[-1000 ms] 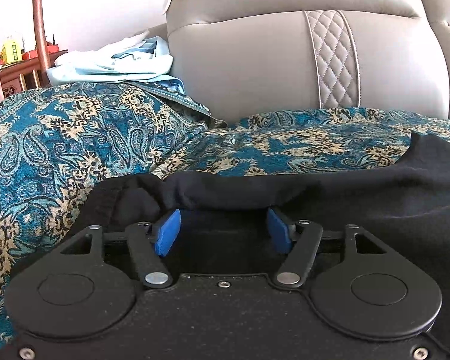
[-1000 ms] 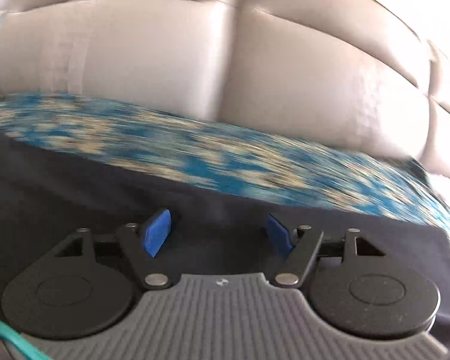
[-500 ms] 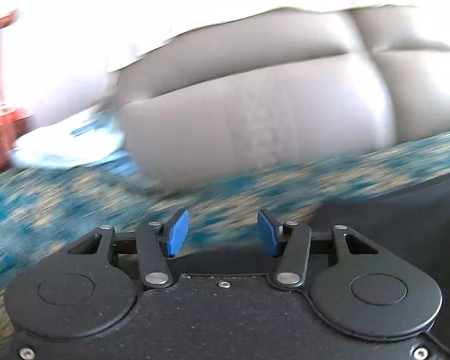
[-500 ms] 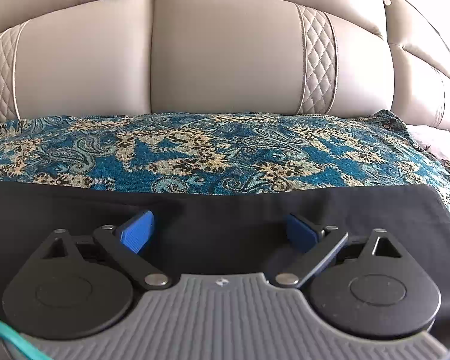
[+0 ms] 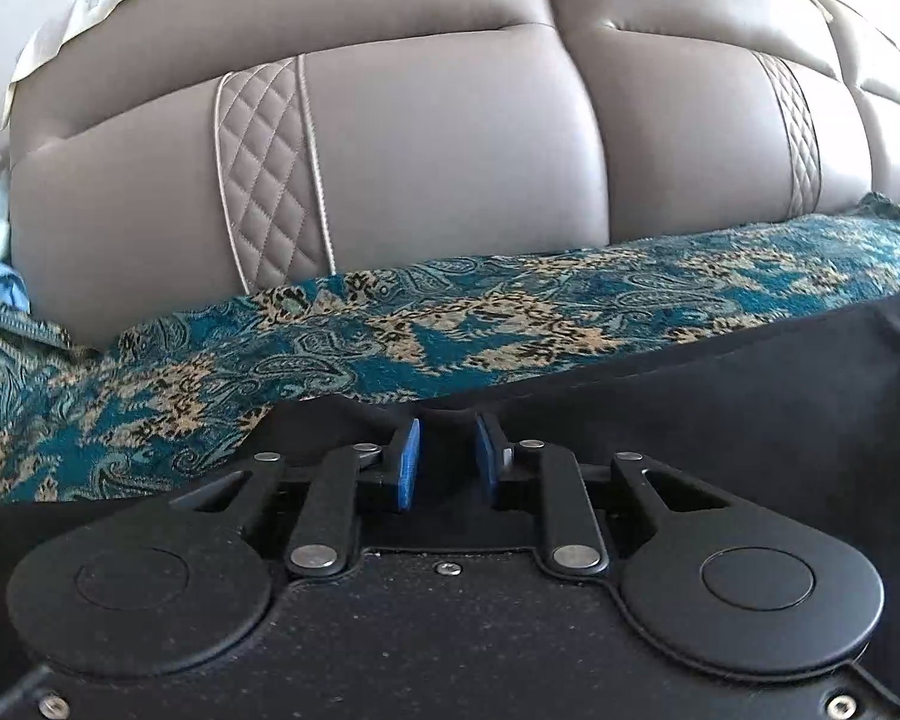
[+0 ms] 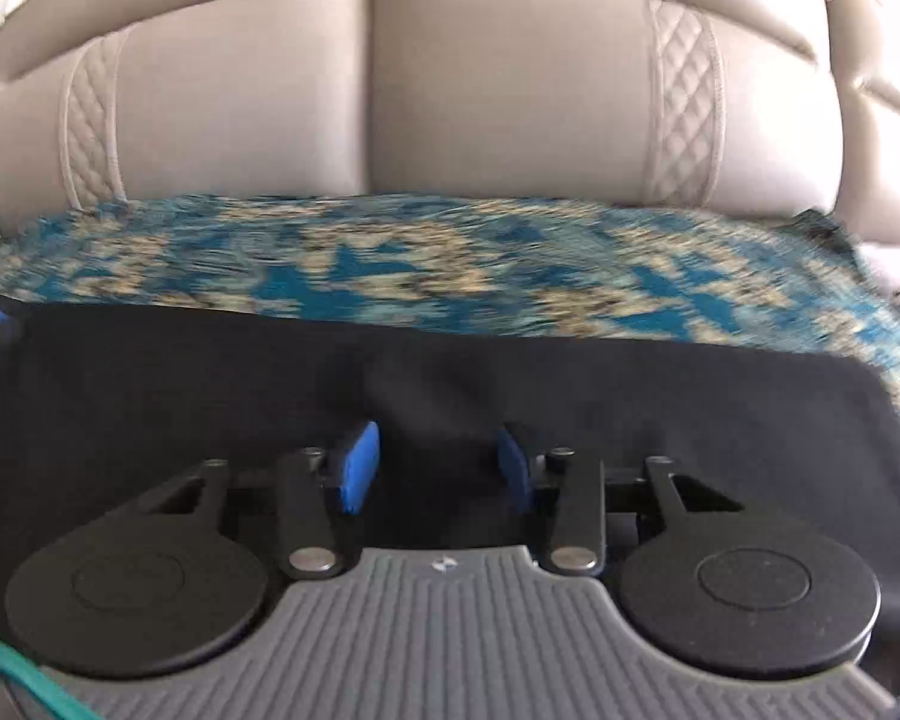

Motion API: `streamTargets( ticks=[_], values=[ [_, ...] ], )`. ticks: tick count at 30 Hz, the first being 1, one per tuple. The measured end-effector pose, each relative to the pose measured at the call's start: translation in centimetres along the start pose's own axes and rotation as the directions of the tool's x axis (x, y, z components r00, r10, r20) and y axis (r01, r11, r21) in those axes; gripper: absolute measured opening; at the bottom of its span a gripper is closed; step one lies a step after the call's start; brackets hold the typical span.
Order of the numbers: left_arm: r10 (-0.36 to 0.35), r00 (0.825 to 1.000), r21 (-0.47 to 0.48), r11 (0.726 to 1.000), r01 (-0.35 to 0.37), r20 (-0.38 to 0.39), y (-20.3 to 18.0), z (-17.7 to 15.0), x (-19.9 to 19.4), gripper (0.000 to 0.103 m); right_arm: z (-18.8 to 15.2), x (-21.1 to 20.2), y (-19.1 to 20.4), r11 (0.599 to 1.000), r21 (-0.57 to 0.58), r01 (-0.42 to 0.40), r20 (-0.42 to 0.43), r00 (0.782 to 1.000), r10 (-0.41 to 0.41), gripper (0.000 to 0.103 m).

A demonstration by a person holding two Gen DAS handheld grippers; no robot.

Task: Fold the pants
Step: 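Close the left gripper on the trousers edge while the right gripper moves away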

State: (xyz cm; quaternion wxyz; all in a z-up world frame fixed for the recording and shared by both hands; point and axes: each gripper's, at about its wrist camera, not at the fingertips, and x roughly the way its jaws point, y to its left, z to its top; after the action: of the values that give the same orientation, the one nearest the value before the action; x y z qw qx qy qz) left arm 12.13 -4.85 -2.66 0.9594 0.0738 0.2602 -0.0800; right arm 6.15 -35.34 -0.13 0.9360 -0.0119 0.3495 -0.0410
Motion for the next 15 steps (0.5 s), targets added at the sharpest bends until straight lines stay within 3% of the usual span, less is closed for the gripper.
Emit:
streamTargets(
  ticks=[3, 6, 9, 12, 13, 15],
  values=[
    [0.019, 1.000, -0.055, 0.998, -0.020, -0.019, 1.1, 0.3, 0.6, 0.023, 0.7, 0.7, -3.5, 0.994, 0.087, 0.067, -0.011, 0.998, -0.066, 0.058],
    [0.025, 0.999, -0.094, 0.995, -0.028, -0.030, 1.8, 0.5, 0.9, 0.023, 1.4, 1.8, -7.8, 0.964, 0.167, 0.205, -0.043, 0.979, -0.201, 0.060],
    [0.040, 0.999, -0.075, 0.996, -0.042, -0.027, 1.5, 0.5, 0.9, 0.023, 1.6, 2.4, -12.6, 0.918, 0.267, 0.293, -0.079, 0.956, -0.282, 0.065],
    [0.053, 0.998, -0.058, 0.997, -0.055, -0.025, 1.2, 0.5, 1.0, 0.023, 1.4, 2.2, -16.5, 0.840, 0.363, 0.404, -0.136, 0.914, -0.381, 0.065],
    [0.056, 0.998, -0.056, 0.997, -0.057, -0.025, 1.2, 0.4, 1.0, 0.024, 1.3, 1.7, -17.7, 0.813, 0.407, 0.416, -0.140, 0.908, -0.394, 0.064],
    [0.061, 0.998, -0.052, 0.997, -0.062, -0.025, 1.1, 0.4, 1.1, 0.025, 1.1, -0.7, -19.6, 0.780, 0.512, 0.360, -0.097, 0.926, -0.364, 0.065]
  ],
)
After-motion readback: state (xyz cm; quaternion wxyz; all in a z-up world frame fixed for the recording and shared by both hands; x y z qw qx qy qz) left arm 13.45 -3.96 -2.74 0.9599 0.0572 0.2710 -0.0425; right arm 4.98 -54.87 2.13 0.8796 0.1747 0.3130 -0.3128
